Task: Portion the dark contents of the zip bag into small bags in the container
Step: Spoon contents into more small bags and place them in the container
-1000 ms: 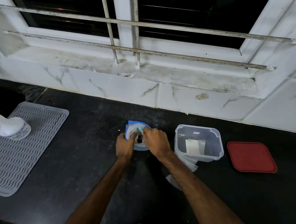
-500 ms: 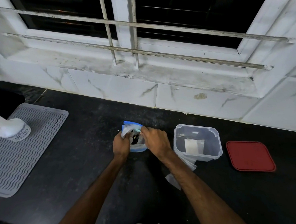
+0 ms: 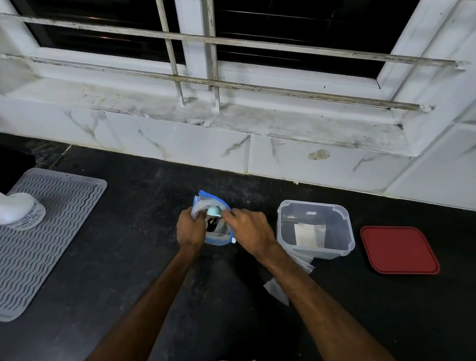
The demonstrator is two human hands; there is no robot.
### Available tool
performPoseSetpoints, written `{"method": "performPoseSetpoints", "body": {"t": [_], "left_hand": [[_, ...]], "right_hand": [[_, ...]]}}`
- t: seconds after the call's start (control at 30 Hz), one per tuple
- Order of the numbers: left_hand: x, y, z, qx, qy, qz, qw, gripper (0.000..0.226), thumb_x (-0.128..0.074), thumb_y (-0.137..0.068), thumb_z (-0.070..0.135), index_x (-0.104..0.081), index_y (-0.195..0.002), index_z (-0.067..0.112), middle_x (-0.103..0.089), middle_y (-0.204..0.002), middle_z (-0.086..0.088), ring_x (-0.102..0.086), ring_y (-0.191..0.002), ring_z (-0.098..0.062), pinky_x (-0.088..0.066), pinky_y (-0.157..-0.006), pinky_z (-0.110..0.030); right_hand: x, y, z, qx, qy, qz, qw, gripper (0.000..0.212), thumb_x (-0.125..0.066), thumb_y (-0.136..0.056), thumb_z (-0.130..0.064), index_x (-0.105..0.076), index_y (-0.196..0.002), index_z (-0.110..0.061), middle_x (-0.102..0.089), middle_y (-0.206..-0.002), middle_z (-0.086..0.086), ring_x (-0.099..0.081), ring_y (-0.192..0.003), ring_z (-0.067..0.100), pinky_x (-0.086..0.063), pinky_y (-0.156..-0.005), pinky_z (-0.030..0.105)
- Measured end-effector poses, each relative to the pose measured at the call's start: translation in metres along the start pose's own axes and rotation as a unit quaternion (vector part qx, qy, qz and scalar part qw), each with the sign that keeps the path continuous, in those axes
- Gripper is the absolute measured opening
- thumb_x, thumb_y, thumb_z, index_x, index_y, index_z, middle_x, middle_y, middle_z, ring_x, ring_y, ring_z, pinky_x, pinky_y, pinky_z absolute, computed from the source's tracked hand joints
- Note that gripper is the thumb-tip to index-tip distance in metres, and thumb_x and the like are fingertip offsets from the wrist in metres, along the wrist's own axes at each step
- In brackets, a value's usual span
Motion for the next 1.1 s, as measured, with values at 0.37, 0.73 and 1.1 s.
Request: {"method": "performPoseSetpoints", "body": {"t": [0.37, 0.73, 1.1], "left_hand": [[0.003, 0.002, -0.002, 0.010, 0.060, -0.002, 0.998, 0.019, -0.061, -0.093, 0.015, -0.064, -0.107, 0.003, -0.068, -0.098, -0.011, -0.066, -0.088, -0.023, -0.051, -0.062, -0.024], [-0.022, 0.014, -0.063, 0.172, -0.029, 0.017, 0.985, 0.063, -0.078, -0.074, 0.046, -0.061, -0.117, 0.004, -0.054, -0.120, -0.016, -0.053, -0.114, -0.030, -0.044, -0.104, -0.043], [-0.020, 0.009, -0.063, 0.164, 0.131, -0.023, 0.977, 0.016, -0.054, -0.086, 0.003, -0.062, -0.100, 0.000, -0.069, -0.099, -0.017, -0.067, -0.091, -0.032, -0.055, -0.080, -0.045]], "right_hand": [[-0.003, -0.006, 0.000, -0.020, 0.017, -0.082, 0.996, 0.033, -0.058, -0.091, -0.015, -0.053, -0.123, -0.012, -0.069, -0.094, 0.007, -0.068, -0.079, 0.028, -0.044, -0.058, 0.033], [-0.031, -0.034, 0.002, -0.087, 0.019, -0.214, 0.973, 0.032, -0.054, -0.093, -0.016, -0.056, -0.124, -0.010, -0.064, -0.119, 0.012, -0.064, -0.106, 0.032, -0.052, -0.084, 0.039], [-0.054, -0.023, 0.006, -0.201, -0.079, -0.202, 0.955, 0.022, -0.051, -0.094, -0.016, -0.068, -0.107, -0.009, -0.068, -0.110, 0.011, -0.065, -0.101, 0.030, -0.051, -0.082, 0.037]]}}
Point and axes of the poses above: each hand's wrist, its own y-axis away from the middle knuckle, its own x-axis out of the back of the hand, z = x × y, the point moved 4 cm from there along -y, towards the middle knuckle
